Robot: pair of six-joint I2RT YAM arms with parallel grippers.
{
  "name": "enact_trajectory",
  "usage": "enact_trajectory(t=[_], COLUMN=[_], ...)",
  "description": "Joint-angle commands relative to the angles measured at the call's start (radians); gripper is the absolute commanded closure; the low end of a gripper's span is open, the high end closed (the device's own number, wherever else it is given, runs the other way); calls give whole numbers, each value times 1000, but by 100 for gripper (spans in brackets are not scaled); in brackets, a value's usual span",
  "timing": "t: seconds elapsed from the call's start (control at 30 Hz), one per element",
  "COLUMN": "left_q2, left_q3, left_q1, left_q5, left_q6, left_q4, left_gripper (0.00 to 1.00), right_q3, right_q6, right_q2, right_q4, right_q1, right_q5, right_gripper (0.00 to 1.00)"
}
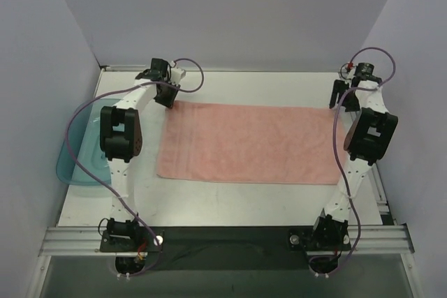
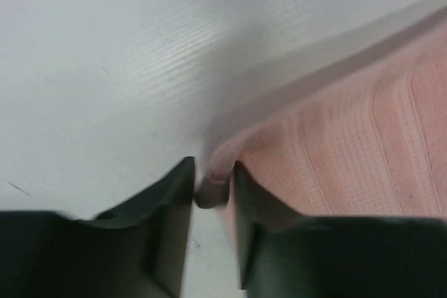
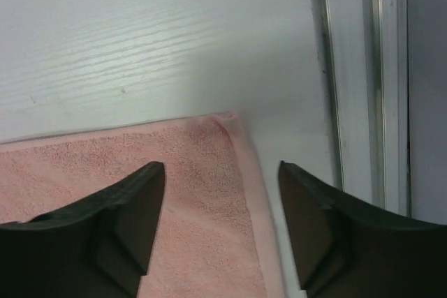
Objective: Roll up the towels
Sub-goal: Flatten the towel
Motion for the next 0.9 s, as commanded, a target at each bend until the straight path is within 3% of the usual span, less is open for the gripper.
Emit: enact_trajectory(t=[0.0,0.1,0.2,0.3,0.37,0.5,0.6,0.63,0.73,0.87], left_q2=[19,-19,-103,-267,-360,-597,-728,-754,-836,-851], left_q3=[161,253,263,101,-2,-275,-460,-533,-612,-684], left_q1=[5,15,24,38,48,48,51,53,53,53], left_q5=[-28,20,63,171,279,368,366,363,351,359], left_q6=[30,44,56,87,111,166,183,189,206,206], left_q4=[-38,-102,-194,-248,-279,-332,-337,-341,-343,-343], left_gripper=[55,32,30,30,36,48,64,67,77,87], right_q3=[22,-10,5,-27,-71,-348,-555,-591,-706,-792], right_q6=[-17,-46,-101,-185,-229,-305,-327,-319,-281,-261], right_q2=[-48,-137,-230,-334,-416,-587,-693,-712,-755,-750], right_q4=[-19,-55,-196,-365,-448,-594,-593,-588,-534,-452], right_q1=[14,12,11,9,9,0,-15,-20,-57,-107], right_q5=[26,-10,-72,-138,-149,-126,-85,-62,-27,-4], right_gripper=[29,18,17,17,18,24,42,53,66,75])
